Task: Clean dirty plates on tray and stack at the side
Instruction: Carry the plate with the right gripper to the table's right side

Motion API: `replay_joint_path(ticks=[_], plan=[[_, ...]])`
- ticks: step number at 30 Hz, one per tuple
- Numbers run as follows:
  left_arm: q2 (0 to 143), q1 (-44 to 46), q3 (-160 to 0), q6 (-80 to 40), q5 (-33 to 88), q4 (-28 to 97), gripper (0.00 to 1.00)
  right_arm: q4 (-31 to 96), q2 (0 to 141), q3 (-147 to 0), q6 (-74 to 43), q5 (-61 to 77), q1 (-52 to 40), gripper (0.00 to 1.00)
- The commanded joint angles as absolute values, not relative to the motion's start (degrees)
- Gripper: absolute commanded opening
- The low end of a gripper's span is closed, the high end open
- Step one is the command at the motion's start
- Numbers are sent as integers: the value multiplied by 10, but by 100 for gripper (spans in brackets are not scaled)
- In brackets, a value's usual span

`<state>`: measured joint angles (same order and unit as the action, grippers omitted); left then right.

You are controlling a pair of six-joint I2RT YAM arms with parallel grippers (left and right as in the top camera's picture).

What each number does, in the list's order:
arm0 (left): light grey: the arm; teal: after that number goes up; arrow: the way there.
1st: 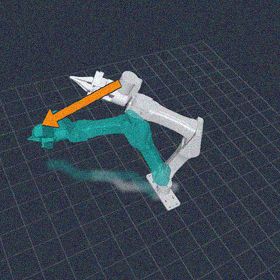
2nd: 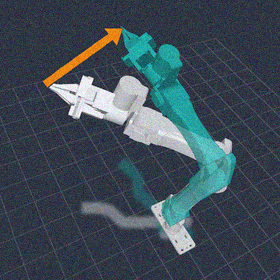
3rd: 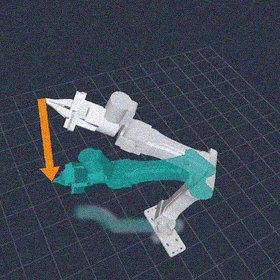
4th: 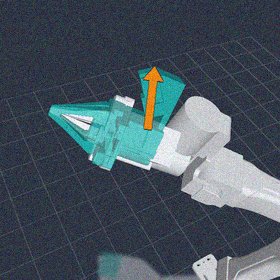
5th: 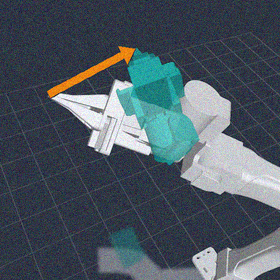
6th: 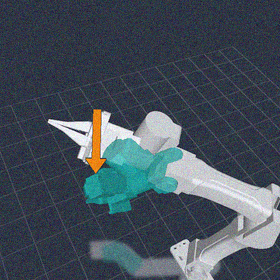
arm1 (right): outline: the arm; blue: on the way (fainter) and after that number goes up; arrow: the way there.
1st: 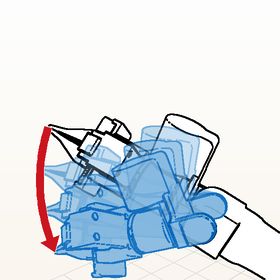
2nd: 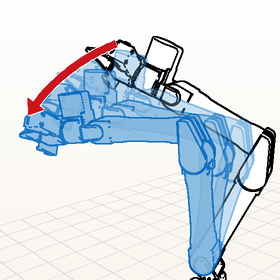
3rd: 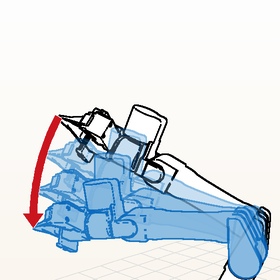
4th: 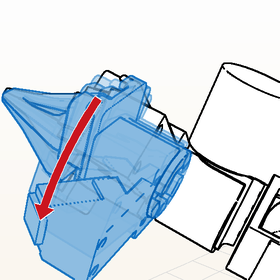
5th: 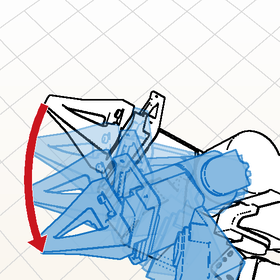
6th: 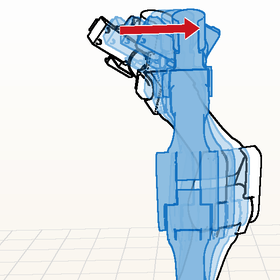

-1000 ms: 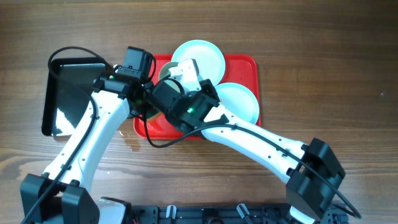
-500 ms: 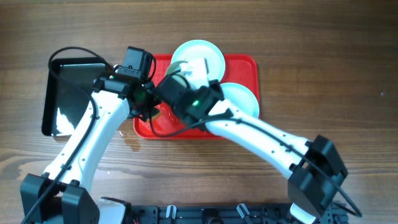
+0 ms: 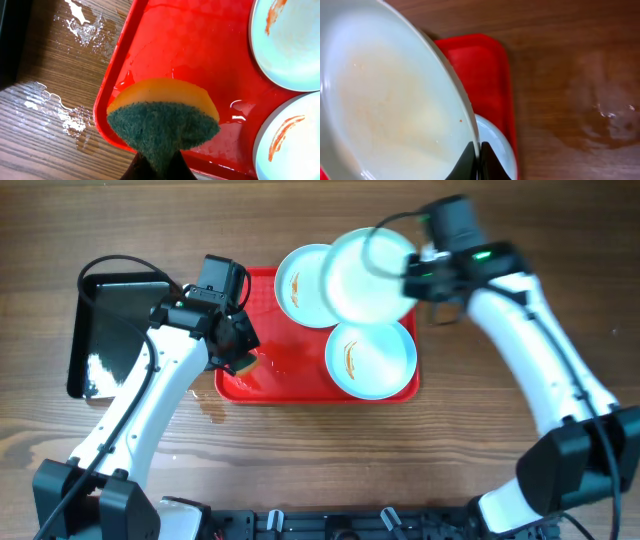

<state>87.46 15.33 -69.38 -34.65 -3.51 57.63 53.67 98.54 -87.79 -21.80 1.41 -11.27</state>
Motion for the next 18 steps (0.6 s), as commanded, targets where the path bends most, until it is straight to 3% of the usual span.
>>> replay_joint_path(ticks=[1,8,18], plan=[[870,150,-692,-350,-32,575,4,543,975,-880,-181,91,-2,4],[870,150,-692,-350,-32,572,4,495,976,-812,-209,54,158,4],[870,150,-692,-350,-32,569,4,425,981,-753,-241,35,182,9]])
